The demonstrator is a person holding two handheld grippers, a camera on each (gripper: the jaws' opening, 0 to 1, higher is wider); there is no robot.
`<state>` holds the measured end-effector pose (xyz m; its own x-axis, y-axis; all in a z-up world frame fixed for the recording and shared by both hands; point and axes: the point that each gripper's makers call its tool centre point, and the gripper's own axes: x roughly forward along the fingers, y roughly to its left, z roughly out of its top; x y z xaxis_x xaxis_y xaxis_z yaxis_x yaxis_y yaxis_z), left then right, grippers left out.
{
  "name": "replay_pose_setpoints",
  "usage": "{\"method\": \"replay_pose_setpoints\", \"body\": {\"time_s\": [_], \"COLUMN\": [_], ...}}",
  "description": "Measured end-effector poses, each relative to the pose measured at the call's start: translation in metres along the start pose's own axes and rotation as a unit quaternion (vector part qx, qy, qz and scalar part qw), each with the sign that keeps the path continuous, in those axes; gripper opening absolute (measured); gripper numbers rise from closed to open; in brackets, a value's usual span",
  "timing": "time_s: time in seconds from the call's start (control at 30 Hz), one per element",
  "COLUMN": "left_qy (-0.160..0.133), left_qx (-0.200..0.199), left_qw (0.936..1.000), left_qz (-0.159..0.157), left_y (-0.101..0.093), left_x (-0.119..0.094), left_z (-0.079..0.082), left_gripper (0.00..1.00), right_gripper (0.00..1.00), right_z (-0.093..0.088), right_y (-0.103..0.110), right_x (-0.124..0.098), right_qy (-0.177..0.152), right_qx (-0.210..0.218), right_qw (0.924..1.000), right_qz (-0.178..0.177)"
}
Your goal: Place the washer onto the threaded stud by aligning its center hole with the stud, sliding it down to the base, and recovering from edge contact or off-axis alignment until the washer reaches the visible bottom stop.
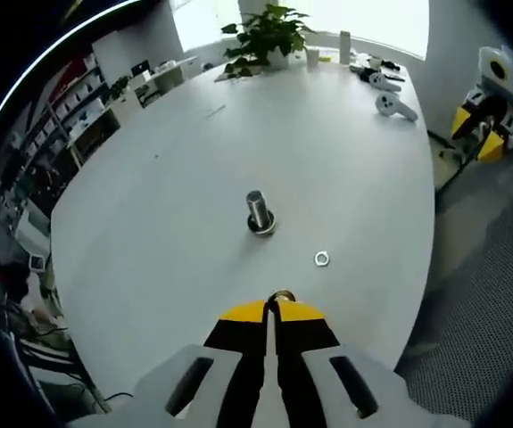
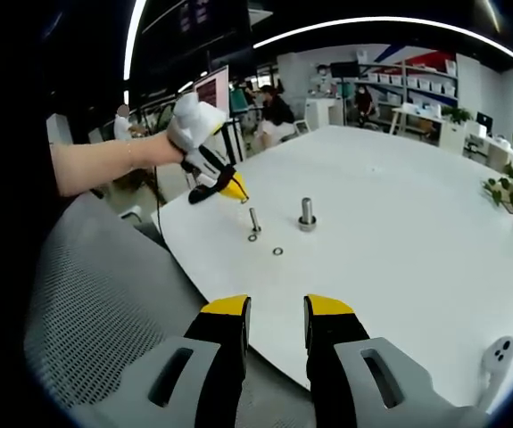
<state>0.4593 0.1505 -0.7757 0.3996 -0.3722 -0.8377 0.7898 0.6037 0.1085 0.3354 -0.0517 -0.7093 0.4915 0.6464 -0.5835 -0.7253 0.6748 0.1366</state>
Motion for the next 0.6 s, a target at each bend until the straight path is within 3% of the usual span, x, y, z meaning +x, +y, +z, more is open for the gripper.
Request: {"method": "replay_pose_setpoints", "body": {"time_s": [0.27,0.6], "left_qy": [0.015,0.024], "left_qx": [-0.002,0.003], "left_qw": [0.9999,0.9995], "left_qz": [-0.003,-0.019], "left_y": [0.007,0.001], "left_x": [0.006,0.014], "left_z": [-0.004,-0.004], "left_gripper": [0.00,0.00], "right_gripper": [0.26,0.26], "right_z": [0.000,0.000], "right_y": [0.000,0.000], "right_x": [0.000,0.000], "right_qy": [0.000,0.000], "right_qx": [0.001,0.001], "right_qw": [1.0000,1.0000], "right_qz": [0.001,0.002]}}
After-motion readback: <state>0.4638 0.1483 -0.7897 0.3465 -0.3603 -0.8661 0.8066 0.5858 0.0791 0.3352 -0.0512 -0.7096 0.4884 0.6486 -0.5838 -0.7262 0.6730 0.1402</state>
